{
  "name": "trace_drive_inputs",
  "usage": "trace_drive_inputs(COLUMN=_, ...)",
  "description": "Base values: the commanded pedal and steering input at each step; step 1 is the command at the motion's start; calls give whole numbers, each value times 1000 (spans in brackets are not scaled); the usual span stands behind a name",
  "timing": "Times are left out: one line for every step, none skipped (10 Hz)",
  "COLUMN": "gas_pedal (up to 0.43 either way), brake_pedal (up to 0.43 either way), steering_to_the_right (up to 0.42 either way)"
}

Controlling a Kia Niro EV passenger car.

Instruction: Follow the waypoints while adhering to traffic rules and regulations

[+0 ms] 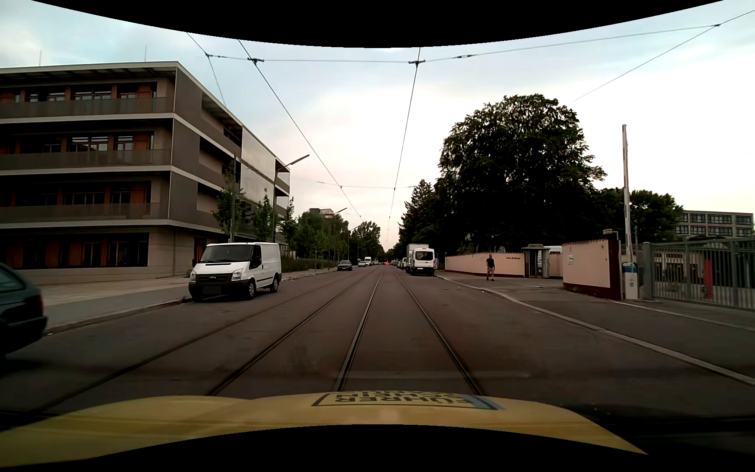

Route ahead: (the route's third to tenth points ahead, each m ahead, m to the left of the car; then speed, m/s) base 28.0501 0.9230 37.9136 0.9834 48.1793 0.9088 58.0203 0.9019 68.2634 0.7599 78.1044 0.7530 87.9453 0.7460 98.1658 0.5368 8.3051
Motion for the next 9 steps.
trace_drive_inputs(gas_pedal=59, brake_pedal=0, steering_to_the_right=-2)
trace_drive_inputs(gas_pedal=59, brake_pedal=0, steering_to_the_right=-2)
trace_drive_inputs(gas_pedal=59, brake_pedal=0, steering_to_the_right=-2)
trace_drive_inputs(gas_pedal=59, brake_pedal=0, steering_to_the_right=-2)
trace_drive_inputs(gas_pedal=59, brake_pedal=0, steering_to_the_right=-2)
trace_drive_inputs(gas_pedal=59, brake_pedal=0, steering_to_the_right=-2)
trace_drive_inputs(gas_pedal=59, brake_pedal=0, steering_to_the_right=-2)
trace_drive_inputs(gas_pedal=59, brake_pedal=0, steering_to_the_right=-2)
trace_drive_inputs(gas_pedal=59, brake_pedal=0, steering_to_the_right=-2)
